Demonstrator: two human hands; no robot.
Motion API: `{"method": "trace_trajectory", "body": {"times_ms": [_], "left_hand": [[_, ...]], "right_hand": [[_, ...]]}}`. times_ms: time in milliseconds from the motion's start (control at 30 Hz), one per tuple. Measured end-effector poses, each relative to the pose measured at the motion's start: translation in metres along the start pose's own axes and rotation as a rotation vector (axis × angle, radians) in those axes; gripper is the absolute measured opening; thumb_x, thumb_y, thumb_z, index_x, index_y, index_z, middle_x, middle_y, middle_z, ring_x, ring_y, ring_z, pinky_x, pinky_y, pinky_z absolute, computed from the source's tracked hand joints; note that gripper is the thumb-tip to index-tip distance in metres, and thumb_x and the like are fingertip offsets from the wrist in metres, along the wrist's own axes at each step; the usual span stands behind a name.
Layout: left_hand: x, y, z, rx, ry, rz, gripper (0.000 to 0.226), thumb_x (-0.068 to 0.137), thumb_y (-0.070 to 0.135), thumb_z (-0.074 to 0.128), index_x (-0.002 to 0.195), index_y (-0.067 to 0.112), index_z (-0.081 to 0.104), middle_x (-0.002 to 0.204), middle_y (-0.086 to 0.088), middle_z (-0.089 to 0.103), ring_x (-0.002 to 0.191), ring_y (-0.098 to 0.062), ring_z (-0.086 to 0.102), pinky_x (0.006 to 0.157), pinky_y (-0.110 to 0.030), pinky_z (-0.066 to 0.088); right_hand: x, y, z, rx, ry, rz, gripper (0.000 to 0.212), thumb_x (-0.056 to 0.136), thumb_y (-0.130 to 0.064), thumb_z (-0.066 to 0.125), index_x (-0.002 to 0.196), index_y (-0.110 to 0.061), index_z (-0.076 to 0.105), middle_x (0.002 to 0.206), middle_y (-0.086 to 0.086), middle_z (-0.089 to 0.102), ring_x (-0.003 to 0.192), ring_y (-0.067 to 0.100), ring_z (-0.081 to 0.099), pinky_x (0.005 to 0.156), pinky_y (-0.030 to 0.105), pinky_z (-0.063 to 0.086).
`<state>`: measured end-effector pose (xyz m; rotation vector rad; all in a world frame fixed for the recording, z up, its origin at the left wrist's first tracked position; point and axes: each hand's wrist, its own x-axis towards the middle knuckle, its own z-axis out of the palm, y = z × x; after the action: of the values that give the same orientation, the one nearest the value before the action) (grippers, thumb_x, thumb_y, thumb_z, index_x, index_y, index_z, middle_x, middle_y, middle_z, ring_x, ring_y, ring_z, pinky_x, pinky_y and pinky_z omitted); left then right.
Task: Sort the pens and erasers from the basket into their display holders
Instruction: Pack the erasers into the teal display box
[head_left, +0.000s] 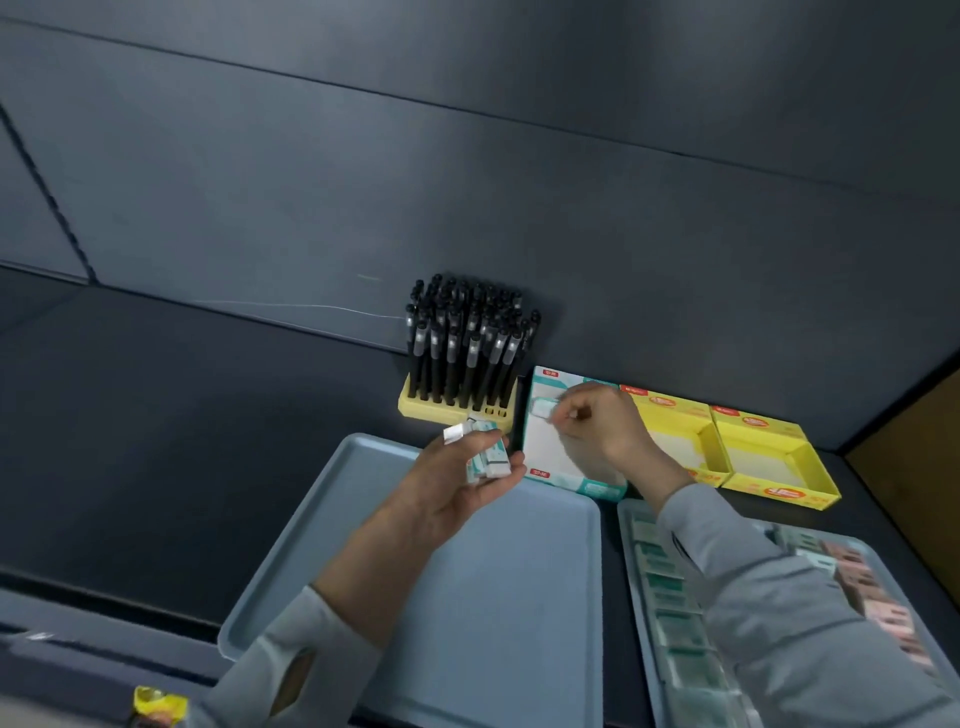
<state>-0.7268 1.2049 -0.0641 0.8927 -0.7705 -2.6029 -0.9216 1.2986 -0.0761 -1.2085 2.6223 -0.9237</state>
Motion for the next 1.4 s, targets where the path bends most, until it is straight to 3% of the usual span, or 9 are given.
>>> {"method": "trace_trajectory", "body": {"times_ms": [167, 400, 500, 667, 967, 1067, 1200, 1267, 1400], "left_hand": [[-0.001, -0.002, 0.004, 0.003, -0.014, 0.022, 0.025, 0.089, 0.001, 0.064, 0.113, -0.004, 0.057, 0.116, -0.026, 0.063, 0.089, -0.033, 0.072, 0.082, -0.044, 0.059], [-0.005, 0.000, 0.000, -0.021, 0.012, 0.047, 0.038, 0.088, 0.000, 0.064, 0.123, -0.008, 0.053, 0.112, -0.026, 0.064, 0.090, -0.034, 0.071, 0.070, -0.040, 0.061], [-0.004, -0.001, 0.002, -0.020, 0.020, 0.048, 0.039, 0.087, 0.000, 0.065, 0.124, -0.006, 0.053, 0.116, -0.028, 0.064, 0.091, -0.034, 0.071, 0.068, -0.039, 0.060], [-0.005, -0.006, 0.005, -0.002, 0.017, 0.040, 0.030, 0.088, 0.000, 0.065, 0.116, -0.005, 0.056, 0.117, -0.027, 0.063, 0.097, -0.035, 0.069, 0.077, -0.043, 0.060], [-0.003, -0.009, 0.004, 0.011, -0.003, 0.055, 0.035, 0.087, -0.002, 0.064, 0.121, -0.007, 0.055, 0.109, -0.025, 0.066, 0.095, -0.034, 0.070, 0.072, -0.041, 0.061], [-0.002, -0.008, 0.003, 0.015, -0.041, 0.075, 0.028, 0.089, -0.008, 0.057, 0.117, -0.007, 0.056, 0.110, -0.027, 0.065, 0.097, -0.037, 0.069, 0.074, -0.043, 0.060], [-0.002, -0.009, 0.006, 0.166, -0.103, 0.109, 0.027, 0.086, -0.005, 0.064, 0.112, -0.003, 0.062, 0.109, -0.021, 0.068, 0.102, -0.033, 0.069, 0.081, -0.044, 0.059], [0.000, -0.009, 0.009, 0.233, -0.117, 0.114, 0.033, 0.084, 0.000, 0.068, 0.116, 0.000, 0.062, 0.111, -0.020, 0.069, 0.101, -0.029, 0.069, 0.082, -0.043, 0.058], [0.004, -0.011, 0.012, 0.263, -0.070, 0.123, 0.043, 0.075, 0.010, 0.075, 0.116, 0.004, 0.064, 0.111, -0.015, 0.071, 0.100, -0.026, 0.069, 0.086, -0.042, 0.058]], "right_hand": [[0.001, -0.003, 0.009, -0.335, 0.007, -0.144, 0.032, 0.085, -0.012, 0.053, 0.094, -0.030, 0.078, 0.113, -0.006, 0.072, 0.103, 0.023, 0.065, 0.084, 0.027, 0.050], [0.009, -0.002, -0.002, 0.108, -0.034, -0.011, 0.031, 0.086, 0.001, 0.061, 0.097, -0.028, 0.055, 0.096, -0.004, 0.065, 0.086, 0.020, 0.066, 0.084, 0.044, 0.055], [0.011, 0.002, -0.004, -0.059, 0.001, -0.057, 0.025, 0.082, 0.002, 0.064, 0.089, -0.021, 0.069, 0.101, 0.002, 0.067, 0.092, 0.022, 0.066, 0.086, 0.032, 0.053], [0.002, -0.001, 0.009, -0.269, 0.072, -0.112, 0.025, 0.084, -0.006, 0.056, 0.096, -0.018, 0.075, 0.107, 0.005, 0.067, 0.095, 0.026, 0.064, 0.086, 0.030, 0.050], [0.006, 0.002, 0.013, -0.226, 0.098, -0.195, 0.027, 0.090, -0.003, 0.053, 0.100, -0.010, 0.077, 0.111, 0.008, 0.070, 0.101, 0.027, 0.064, 0.090, 0.026, 0.048], [0.005, -0.009, -0.002, -0.084, 0.103, -0.155, 0.020, 0.090, -0.009, 0.062, 0.097, -0.019, 0.078, 0.098, 0.001, 0.071, 0.085, 0.017, 0.063, 0.081, 0.031, 0.051], [-0.011, -0.047, -0.021, 0.502, -0.314, -0.053, 0.013, 0.093, -0.022, 0.067, 0.100, -0.018, 0.076, 0.089, -0.009, 0.072, 0.077, 0.006, 0.062, 0.065, 0.026, 0.052], [-0.018, -0.054, -0.022, 0.539, -0.413, -0.080, 0.016, 0.091, -0.022, 0.068, 0.103, -0.014, 0.075, 0.086, -0.008, 0.071, 0.074, 0.006, 0.062, 0.063, 0.024, 0.052], [-0.022, -0.048, -0.027, 0.525, -0.396, -0.107, 0.019, 0.087, -0.009, 0.072, 0.105, -0.007, 0.074, 0.068, -0.014, 0.065, 0.065, 0.002, 0.059, 0.062, 0.021, 0.052]]}}
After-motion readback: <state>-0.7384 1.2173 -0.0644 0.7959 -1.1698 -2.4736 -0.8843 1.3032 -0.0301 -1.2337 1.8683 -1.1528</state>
